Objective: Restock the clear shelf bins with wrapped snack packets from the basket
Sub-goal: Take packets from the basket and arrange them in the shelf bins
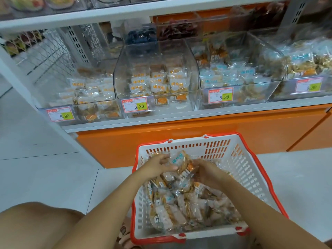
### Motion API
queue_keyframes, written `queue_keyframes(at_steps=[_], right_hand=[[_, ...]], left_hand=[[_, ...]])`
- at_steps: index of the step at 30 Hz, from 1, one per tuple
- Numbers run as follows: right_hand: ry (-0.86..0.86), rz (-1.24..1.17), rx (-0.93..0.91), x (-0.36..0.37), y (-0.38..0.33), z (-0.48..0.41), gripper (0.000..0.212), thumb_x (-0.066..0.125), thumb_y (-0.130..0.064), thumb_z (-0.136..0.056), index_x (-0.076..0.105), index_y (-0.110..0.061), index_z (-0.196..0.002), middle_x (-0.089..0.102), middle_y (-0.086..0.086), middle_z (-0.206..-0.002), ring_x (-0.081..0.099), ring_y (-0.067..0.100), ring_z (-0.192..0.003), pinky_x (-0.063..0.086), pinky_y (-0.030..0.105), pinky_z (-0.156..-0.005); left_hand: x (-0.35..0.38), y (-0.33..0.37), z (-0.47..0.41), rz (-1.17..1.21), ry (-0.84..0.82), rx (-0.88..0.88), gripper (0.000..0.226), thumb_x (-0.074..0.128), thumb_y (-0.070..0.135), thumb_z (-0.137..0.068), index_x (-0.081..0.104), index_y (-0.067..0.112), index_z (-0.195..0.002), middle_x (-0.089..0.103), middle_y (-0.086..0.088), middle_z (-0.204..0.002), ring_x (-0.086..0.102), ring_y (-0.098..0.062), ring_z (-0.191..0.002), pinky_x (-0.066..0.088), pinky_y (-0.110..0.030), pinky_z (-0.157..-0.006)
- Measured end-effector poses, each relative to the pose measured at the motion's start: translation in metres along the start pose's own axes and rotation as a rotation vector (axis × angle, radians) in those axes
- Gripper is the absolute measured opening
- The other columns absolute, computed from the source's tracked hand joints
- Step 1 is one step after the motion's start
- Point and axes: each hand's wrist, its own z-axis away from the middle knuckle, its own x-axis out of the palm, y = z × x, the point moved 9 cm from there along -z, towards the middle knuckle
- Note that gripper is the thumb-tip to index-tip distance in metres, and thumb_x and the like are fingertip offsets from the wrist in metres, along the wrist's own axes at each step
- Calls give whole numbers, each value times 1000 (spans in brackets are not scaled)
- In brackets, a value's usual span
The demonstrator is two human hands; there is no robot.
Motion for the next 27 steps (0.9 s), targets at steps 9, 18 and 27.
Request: queue_keyframes(at_steps=[9,18,27], right_hand=[[3,209,-378,18,-129,54,38,58,-42,-90,69,-9,-105,69,7,-92,64,17,-81,52,28,-76],[30,-23,-573,34,-203,95,35,64,-17,-81,63,-4,-113,72,9,-107,69,18,-98,56,25,-79],[508,153,-754,-46,-320,108,22,62,-24,-92,58,-12,-111,70,0,-84,64,10,-61,45,19,-42]], left_hand=[[-33,126,33,319,208,285,24,61,16,-92,65,2,-110,69,-3,-81,66,-6,-59,55,-17,-59],[-49,196,51,685,313,455,7,61,10,-89,62,5,-94,74,-4,-83,71,-14,-76,58,-22,-66],[-84,282,-1,73,573,480,43,67,33,-87,54,16,-124,59,0,-122,57,-13,-105,46,-27,-91]])
